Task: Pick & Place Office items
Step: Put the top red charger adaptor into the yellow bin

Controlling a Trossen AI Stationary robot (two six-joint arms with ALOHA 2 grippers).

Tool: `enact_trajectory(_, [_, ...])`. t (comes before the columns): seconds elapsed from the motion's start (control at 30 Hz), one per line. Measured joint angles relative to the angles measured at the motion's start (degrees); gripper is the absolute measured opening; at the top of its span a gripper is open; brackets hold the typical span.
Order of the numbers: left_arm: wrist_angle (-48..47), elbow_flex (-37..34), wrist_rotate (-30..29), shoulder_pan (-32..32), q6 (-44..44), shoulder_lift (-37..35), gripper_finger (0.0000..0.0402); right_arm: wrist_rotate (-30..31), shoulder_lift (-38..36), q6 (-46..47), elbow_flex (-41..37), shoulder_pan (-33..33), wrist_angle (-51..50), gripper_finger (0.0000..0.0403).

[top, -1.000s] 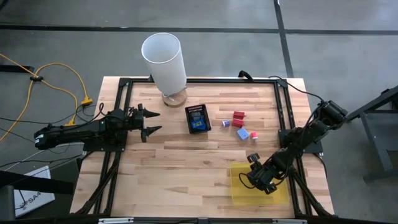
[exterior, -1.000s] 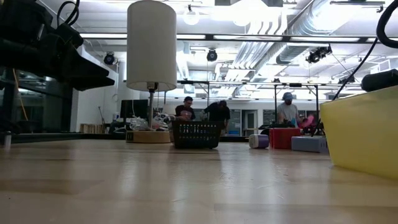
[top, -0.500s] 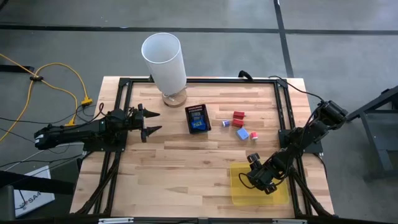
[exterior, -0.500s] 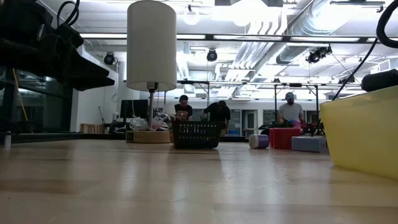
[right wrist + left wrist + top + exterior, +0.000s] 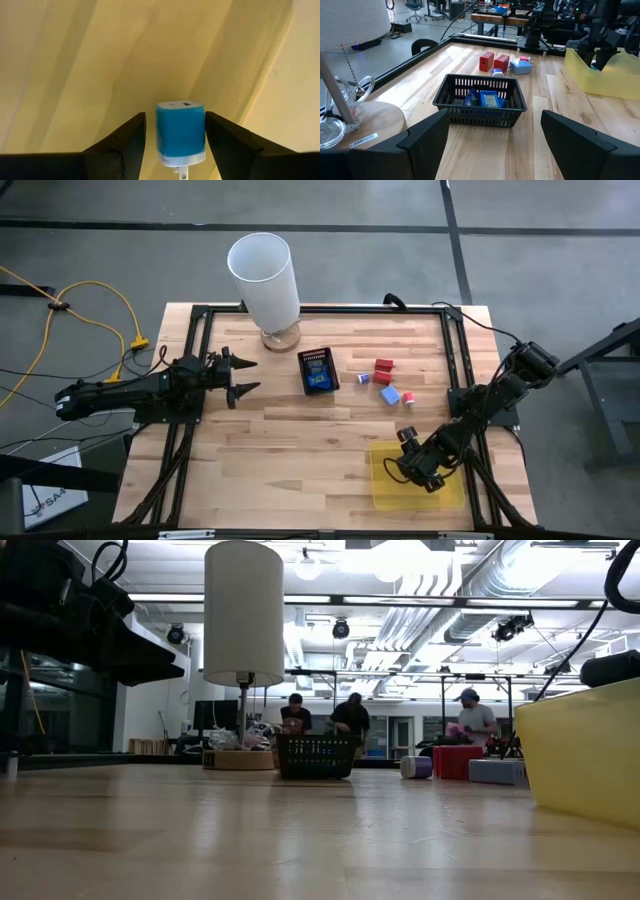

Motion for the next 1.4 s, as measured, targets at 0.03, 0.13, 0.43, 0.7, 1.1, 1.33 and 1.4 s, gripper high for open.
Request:
enact_trajectory(0.03, [0.0,0.0,0.0,0.0,0.0,0.0,0.0308,-0.2,0.0,0.0,0.0,-0.2,0.0,0.019])
enact_trajectory(0.13, [0.0,0.0,0.0,0.0,0.0,0.0,0.0308,-1.9,-0.5,-0.1,0.0,-1.6,0.0,0.019])
enact_trajectory(0.43, [0.0,0.0,0.0,0.0,0.0,0.0,0.0308,-4.3,-5.8,-3.8,0.0,-4.7,0.1,0.019])
enact_trajectory(0.7, [0.0,0.0,0.0,0.0,0.0,0.0,0.0308,-4.3,-12.9,-4.8,0.0,-4.8,1.1,0.019])
enact_trajectory(1.1, [0.0,0.0,0.0,0.0,0.0,0.0,0.0308,-0.5,-22.8,-7.7,0.0,-4.6,2.4,0.019])
enact_trajectory(1.33, [0.0,0.0,0.0,0.0,0.0,0.0,0.0308,0.1,-23.5,-7.8,0.0,-4.6,2.4,0.019])
enact_trajectory(1.4, [0.0,0.0,0.0,0.0,0.0,0.0,0.0308,0.1,-23.5,-7.8,0.0,-4.6,2.4,0.019])
